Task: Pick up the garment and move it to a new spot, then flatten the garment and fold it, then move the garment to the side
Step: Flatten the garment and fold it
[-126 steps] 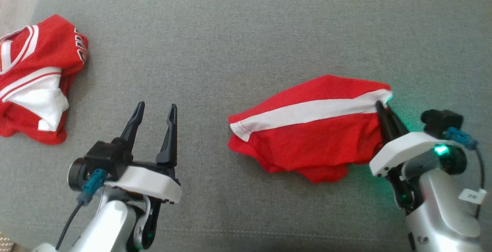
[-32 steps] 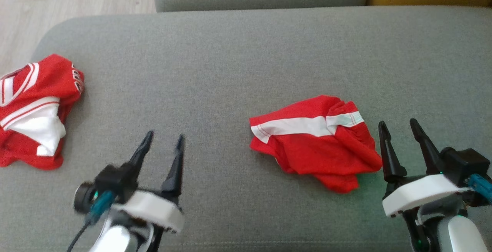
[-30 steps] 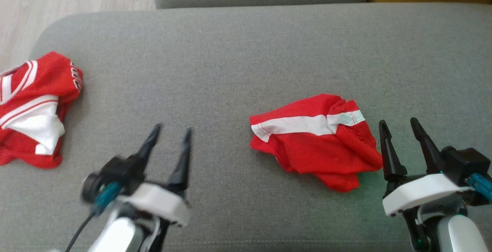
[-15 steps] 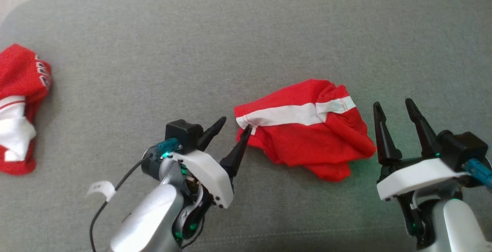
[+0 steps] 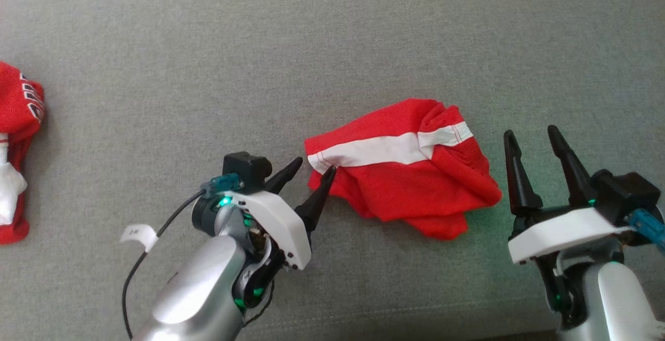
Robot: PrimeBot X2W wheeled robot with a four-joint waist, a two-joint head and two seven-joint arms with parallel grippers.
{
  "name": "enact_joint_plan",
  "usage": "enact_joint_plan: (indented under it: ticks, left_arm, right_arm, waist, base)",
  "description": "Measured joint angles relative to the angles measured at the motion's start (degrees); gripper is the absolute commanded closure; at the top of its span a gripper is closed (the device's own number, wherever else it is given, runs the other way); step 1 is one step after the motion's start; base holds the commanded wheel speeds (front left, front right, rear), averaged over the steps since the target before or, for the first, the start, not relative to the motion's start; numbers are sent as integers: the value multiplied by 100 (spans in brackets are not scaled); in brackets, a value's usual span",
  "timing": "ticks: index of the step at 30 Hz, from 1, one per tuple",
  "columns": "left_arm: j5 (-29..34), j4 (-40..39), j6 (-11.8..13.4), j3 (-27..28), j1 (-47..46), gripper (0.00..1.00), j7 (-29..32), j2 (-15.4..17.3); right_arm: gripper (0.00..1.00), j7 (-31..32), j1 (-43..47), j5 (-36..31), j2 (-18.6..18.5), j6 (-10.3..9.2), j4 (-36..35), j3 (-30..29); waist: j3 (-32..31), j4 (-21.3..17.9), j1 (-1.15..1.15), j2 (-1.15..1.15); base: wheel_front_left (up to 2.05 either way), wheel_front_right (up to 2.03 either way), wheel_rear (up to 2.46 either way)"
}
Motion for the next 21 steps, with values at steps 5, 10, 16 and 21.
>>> enact_joint_plan:
  ticks: [5,10,16,21]
  left_arm:
    - [-7,62,-127,-13,-114,0,-8,-30]
    - [-23,135,-205,-44,-136,91,-24,-42]
    - [2,157,-214,-70,-227,100,-265,-42]
    - [73,154,-208,-137,-229,100,-334,-33]
  right_arm:
    - [0,-10,-49,8,0,0,20,-7]
    - [0,-49,-50,9,0,0,38,-23]
    - [0,-41,-73,-3,0,0,142,-87]
    - [0,111,-271,-45,-9,0,485,-47]
  waist:
    - [48,-8,0,0]
    - [71,-25,0,0]
    - [76,-12,0,0]
    - [71,58,0,0]
  base:
    - [0,0,0]
    - [0,0,0]
    - [0,0,0]
    - [0,0,0]
